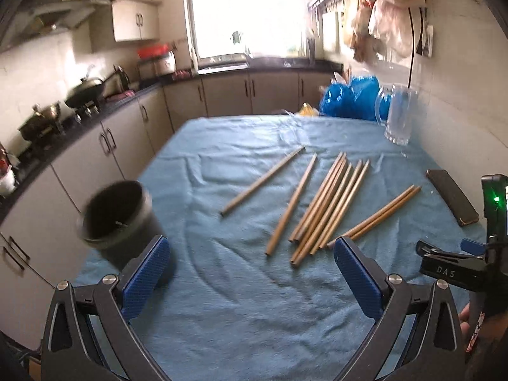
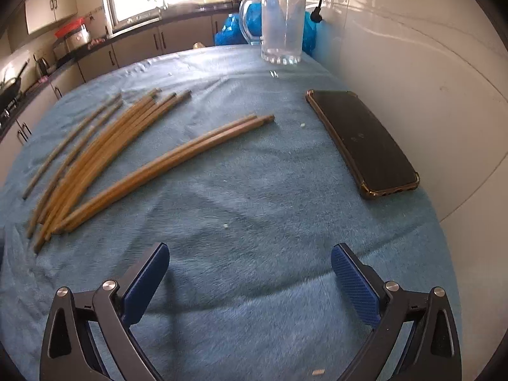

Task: Organize utensils
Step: 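Move both tools toward the wooden chopsticks lying on the blue towel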

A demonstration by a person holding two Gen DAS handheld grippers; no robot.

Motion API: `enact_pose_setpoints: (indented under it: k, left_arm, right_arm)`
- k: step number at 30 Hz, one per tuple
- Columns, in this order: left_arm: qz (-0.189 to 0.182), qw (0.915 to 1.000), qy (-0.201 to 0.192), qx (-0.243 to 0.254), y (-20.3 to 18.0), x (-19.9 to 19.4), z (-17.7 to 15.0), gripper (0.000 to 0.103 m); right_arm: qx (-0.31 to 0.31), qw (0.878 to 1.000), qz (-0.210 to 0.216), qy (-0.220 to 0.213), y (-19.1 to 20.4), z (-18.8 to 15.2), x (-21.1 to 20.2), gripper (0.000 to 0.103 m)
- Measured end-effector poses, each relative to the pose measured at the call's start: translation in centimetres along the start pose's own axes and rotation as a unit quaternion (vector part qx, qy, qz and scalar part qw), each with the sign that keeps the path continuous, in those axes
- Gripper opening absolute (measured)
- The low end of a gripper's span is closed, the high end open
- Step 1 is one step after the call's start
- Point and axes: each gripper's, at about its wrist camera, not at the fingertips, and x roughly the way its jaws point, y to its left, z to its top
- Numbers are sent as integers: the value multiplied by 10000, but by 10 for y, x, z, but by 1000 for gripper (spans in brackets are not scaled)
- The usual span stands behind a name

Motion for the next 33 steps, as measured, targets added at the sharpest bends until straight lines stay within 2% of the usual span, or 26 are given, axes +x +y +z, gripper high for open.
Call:
enact_pose_setpoints:
  k: [3,6,10,14,21,33]
  left_arm:
    - [17,9999,-163,5,1,-15,7,103]
    - [-33,9996,-282,23,10,-29,8,103]
    - [-85,9996,-257,44,8,-34,5,103]
    - [-141,9996,-245,60,8,-43,1,103]
    - [-115,9997,-168,145,5,-50,-3,103]
    - [-159,9994,-3,301,-4,-51,-11,103]
  right_arm:
    - [13,9995,31,-313,5,-1,-21,103]
    - [56,9962,34,-873,10,-5,-50,103]
    - [261,9872,221,-1555,10,-13,-76,103]
    - [381,9864,274,-1577,11,-15,-81,103]
    - [633,9889,366,-1294,7,-23,-90,103]
    - [581,9872,392,-1430,7,-33,-100,103]
